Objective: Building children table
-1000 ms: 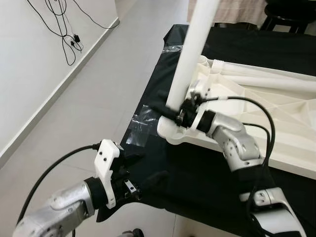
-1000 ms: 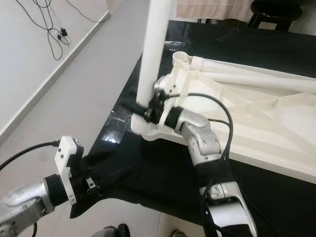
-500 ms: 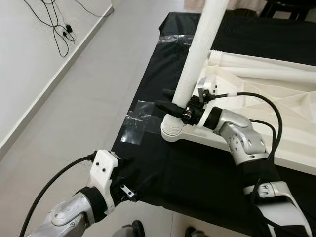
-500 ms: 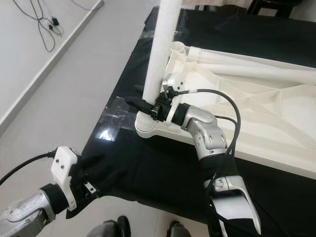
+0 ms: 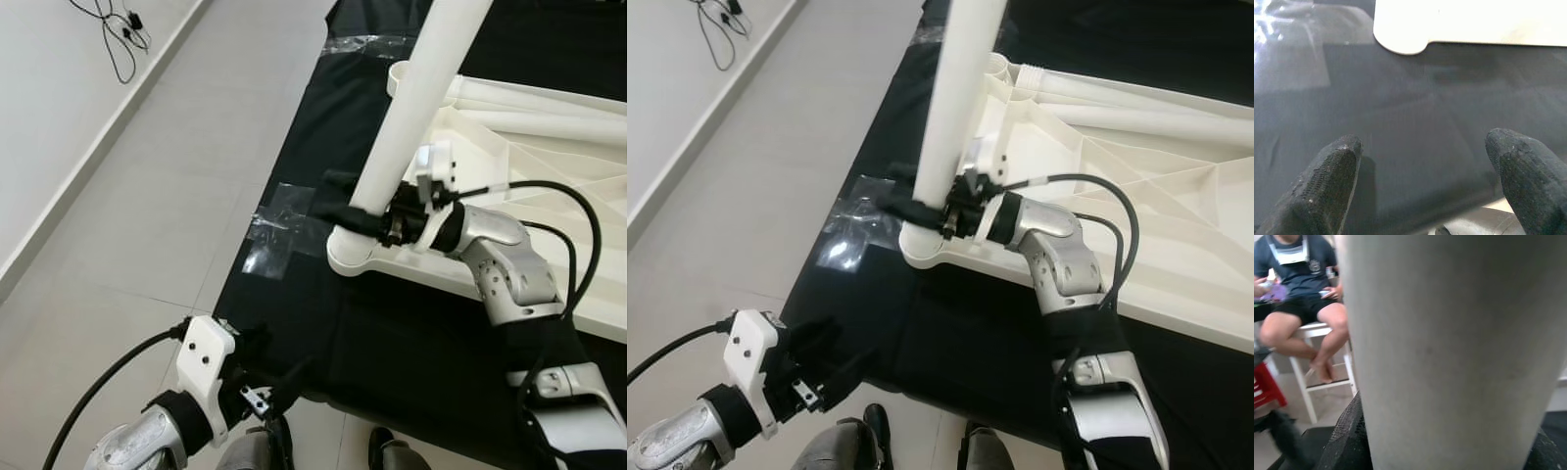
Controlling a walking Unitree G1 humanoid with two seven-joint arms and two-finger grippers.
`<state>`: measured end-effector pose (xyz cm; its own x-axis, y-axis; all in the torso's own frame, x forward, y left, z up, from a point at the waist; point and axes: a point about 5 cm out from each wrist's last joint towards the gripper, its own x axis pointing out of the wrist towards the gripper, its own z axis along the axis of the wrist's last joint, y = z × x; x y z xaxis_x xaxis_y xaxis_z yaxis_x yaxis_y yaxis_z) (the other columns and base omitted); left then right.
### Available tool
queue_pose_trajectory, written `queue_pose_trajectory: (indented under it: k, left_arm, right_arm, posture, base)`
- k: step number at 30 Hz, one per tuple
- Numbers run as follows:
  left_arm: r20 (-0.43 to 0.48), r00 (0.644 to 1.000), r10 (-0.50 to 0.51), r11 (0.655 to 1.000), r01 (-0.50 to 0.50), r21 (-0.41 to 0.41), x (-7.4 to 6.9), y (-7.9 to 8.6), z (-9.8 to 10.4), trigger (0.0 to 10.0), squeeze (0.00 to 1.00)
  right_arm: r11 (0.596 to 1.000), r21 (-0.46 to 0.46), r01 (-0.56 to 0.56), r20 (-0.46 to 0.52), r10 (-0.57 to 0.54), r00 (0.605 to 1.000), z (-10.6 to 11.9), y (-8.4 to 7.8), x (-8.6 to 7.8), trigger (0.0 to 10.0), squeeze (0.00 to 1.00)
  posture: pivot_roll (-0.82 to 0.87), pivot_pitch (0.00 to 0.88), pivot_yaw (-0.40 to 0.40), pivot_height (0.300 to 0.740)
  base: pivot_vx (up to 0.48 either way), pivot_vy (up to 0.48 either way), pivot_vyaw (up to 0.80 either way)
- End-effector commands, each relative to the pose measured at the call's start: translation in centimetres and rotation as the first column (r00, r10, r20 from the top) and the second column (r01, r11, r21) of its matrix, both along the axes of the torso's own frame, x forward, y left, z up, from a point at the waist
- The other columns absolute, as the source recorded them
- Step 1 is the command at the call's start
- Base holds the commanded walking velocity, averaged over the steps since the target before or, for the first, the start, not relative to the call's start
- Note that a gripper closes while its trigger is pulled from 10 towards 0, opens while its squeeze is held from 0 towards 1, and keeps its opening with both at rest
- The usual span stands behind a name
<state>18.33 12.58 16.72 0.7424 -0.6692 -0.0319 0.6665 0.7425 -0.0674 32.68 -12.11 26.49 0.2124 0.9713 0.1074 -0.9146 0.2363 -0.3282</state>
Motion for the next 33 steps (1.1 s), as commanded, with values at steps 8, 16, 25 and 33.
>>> queue_pose_trajectory:
  k: [8, 16, 25, 33]
  left_arm:
    - [-0.007, 1.000, -0.009, 1.000, 0.009, 0.014, -0.8, -0.2, -0.2, 10.0, 0.00]
    - [-0.006, 1.000, -0.004, 1.000, 0.004, 0.009, -0.8, -0.3, -0.2, 10.0, 0.00]
    - [-0.004, 1.000, 0.001, 1.000, -0.001, 0.006, -0.7, -0.4, -0.2, 10.0, 0.00]
    - [-0.002, 1.000, 0.003, 1.000, -0.003, 0.001, -0.6, -0.5, -0.2, 10.0, 0.00]
  right_arm:
    - [0.956, -0.282, -0.084, 0.008, 0.090, 0.996, -2.2, 0.7, -0.4, 10.0, 0.00]
    - [0.868, -0.445, -0.220, 0.022, 0.256, 0.966, -0.8, 1.3, -0.7, 10.0, 0.00]
    - [0.888, -0.394, -0.238, -0.002, 0.258, 0.966, 0.6, 2.3, 0.4, 10.0, 0.00]
    - [0.959, -0.283, 0.006, -0.022, -0.013, 1.000, 0.2, 2.1, 2.3, 10.0, 0.00]
  posture:
    - [0.06, 0.452, 0.050, 0.740]
    - [0.06, 0.453, 0.047, 0.740]
    - [0.05, 0.449, 0.036, 0.740]
    - [0.03, 0.447, 0.025, 0.740]
  base:
    - [0.000, 0.000, 0.00]
    - [0.000, 0.000, 0.00]
    - [0.000, 0.000, 0.00]
    - [0.000, 0.000, 0.00]
